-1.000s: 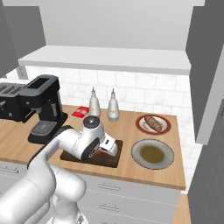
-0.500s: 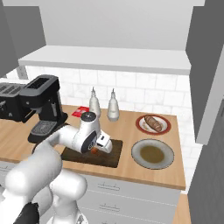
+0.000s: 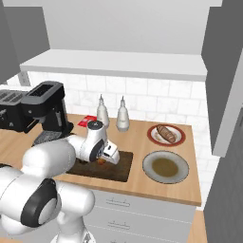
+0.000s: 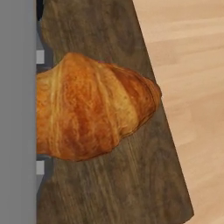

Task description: From the different types of pastries on the counter, select a croissant and place it on the cutting board. Then retrieve a jar of jam from the cabinet and place it alongside the croissant on the cutting board.

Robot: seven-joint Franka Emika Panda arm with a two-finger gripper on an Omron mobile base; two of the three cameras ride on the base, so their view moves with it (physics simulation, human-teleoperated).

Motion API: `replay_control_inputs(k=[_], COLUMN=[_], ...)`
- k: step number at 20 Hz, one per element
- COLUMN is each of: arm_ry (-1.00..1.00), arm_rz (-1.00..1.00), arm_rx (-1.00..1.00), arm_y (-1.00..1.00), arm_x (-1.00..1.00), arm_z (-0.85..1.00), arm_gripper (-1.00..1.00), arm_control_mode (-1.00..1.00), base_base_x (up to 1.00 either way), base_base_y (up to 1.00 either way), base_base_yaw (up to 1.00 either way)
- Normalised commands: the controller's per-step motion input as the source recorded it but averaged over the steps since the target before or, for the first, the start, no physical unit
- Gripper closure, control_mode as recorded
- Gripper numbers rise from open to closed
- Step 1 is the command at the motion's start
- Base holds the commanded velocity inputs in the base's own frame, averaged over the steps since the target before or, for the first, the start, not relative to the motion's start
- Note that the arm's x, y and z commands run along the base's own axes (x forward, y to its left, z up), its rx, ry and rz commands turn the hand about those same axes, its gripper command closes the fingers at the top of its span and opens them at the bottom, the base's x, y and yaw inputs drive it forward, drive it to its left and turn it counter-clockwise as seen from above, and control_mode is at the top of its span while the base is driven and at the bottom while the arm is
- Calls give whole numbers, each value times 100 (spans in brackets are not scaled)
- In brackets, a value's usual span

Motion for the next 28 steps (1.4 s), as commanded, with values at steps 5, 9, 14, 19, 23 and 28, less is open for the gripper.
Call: replay_control_inputs(k=[5,9,14,19,23,28], arm_ry=[0,2,1,1,8,13], arm_rz=[0,0,0,0,0,-4], arm_rx=[0,0,9,6,0,0], arm_y=[-2,-1,-5,-1,13,42], arm_x=[19,3,-10,-2,0,-91], arm_z=[-12,-6,64,94,43,-45], arm_gripper=[-100,-100,-100,-100,-100,-100], arm_control_mode=[-100,-100,-100,-100,-100,-100], base_base_x=[0,0,0,0,0,0], base_base_y=[0,0,0,0,0,0], base_base_yaw=[0,0,0,0,0,0])
